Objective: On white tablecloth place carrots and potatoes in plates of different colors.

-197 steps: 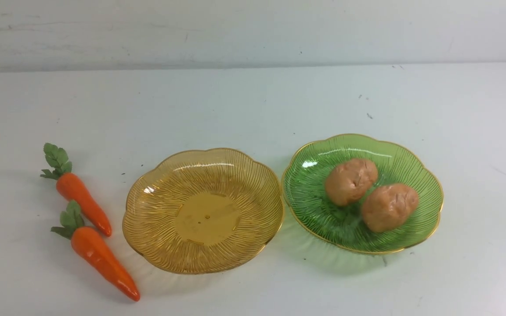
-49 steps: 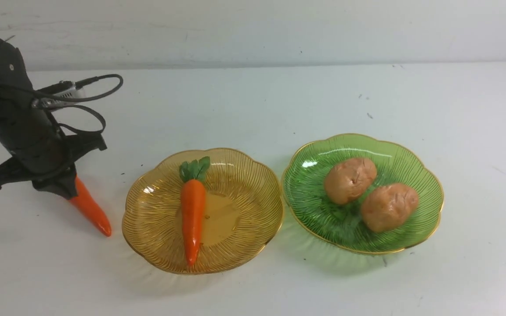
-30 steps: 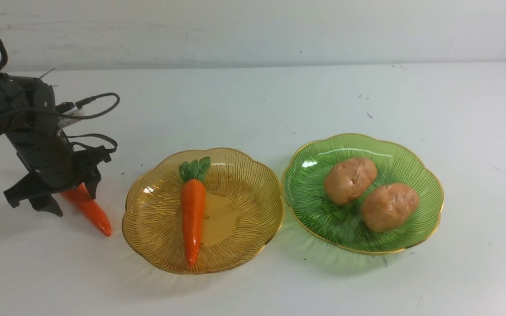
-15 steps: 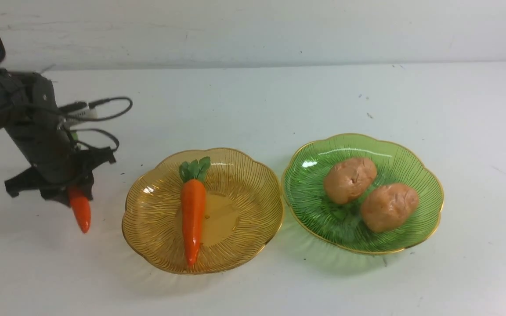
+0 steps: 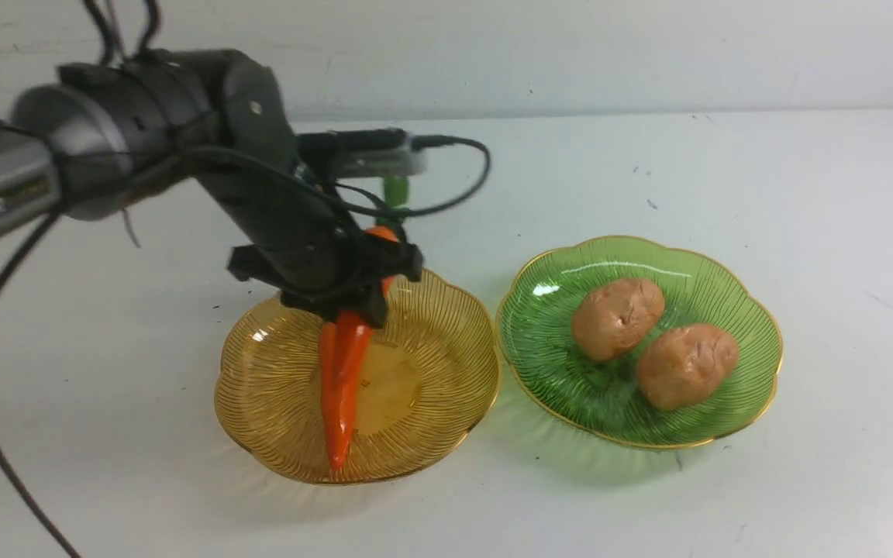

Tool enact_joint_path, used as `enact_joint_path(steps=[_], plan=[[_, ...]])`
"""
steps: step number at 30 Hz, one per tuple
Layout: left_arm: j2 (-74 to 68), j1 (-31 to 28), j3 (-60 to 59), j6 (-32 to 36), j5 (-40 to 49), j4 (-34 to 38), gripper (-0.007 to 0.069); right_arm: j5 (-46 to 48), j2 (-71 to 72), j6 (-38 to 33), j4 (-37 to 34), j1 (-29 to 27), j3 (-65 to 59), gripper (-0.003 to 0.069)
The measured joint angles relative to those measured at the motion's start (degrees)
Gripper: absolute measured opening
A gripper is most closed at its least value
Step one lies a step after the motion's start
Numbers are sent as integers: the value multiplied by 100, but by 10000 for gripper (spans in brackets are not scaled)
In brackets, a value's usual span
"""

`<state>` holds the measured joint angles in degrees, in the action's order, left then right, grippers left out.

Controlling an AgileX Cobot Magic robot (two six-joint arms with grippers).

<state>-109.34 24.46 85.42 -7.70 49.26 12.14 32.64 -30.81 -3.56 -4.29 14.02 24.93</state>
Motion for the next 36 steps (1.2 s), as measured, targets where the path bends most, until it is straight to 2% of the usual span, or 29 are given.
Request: enact_joint_path(steps=[4, 7, 11, 15, 18, 19, 20, 23, 25, 28, 32, 36], plan=[[-132, 183, 0, -87, -295, -59, 271, 0, 0, 0, -32, 0, 0, -15], [-202, 223, 0, -100, -455, -83, 339, 33, 0, 0, -108, 0, 0, -15], [-237, 223, 0, -164, -527, -124, 472, 278, 0, 0, -237, 0, 0, -15], [-231, 223, 7, -184, -491, -102, 510, 744, 0, 0, -324, 0, 80, -15], [-114, 223, 65, -120, -331, -103, 434, 1671, 0, -5, -318, 0, 471, -15], [37, 223, 121, 5, -158, -110, 336, 2406, 1, -5, -243, 0, 796, -15], [85, 223, 129, 45, -135, -110, 322, 2488, 1, -5, -231, 0, 831, -15], [635, 223, 211, 378, 263, -296, 83, 3462, 179, -10, -48, 0, 1233, -15], [969, 223, 225, 484, 487, -454, 25, 3544, 463, 15, -28, 0, 1240, -15], [1383, 223, 249, 543, 763, -653, -1, 2829, 1148, 24, -255, 0, 884, -15], [1703, 223, 249, 574, 885, -705, -3, 936, 1858, -1, -656, 0, -171, -15], [1731, 223, 249, 584, 939, -766, -3, -643, 1925, -1, -800, 0, -775, -15]])
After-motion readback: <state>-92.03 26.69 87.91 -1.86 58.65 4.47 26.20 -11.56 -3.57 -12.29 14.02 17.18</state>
